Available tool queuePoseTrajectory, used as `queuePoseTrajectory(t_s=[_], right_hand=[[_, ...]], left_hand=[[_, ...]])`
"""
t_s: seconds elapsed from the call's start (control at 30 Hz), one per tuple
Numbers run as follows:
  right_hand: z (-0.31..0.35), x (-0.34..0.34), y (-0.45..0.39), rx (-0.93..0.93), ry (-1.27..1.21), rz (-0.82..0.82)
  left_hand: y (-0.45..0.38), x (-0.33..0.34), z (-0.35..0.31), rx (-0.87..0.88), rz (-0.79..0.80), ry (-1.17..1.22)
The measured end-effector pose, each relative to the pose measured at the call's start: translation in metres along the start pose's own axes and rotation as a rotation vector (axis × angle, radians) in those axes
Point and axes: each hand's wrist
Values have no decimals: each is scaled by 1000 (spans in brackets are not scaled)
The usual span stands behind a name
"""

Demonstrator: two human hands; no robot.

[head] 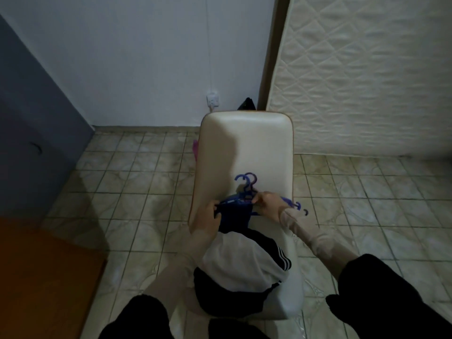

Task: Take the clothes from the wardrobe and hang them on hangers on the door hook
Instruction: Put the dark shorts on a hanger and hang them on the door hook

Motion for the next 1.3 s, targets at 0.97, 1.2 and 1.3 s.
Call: queuePoseTrajectory(t_s=[0.97, 1.2, 1.3], right_hand=[[-54, 157, -145, -71, 34, -110], [-28, 108, -143, -154, 37, -203], [-21, 92, -145, -181, 22, -226]], left_hand=[[-141, 60, 100, 78, -156, -68], [-137, 25, 66, 106, -217, -45], [-135, 10, 49, 110, -244, -34]])
Point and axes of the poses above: each hand's wrist, its own y-axis away from the middle knuckle, its own x-axis out of the palm, z = x × y, and after that the axes turned 13 degrees about -x, right-handed
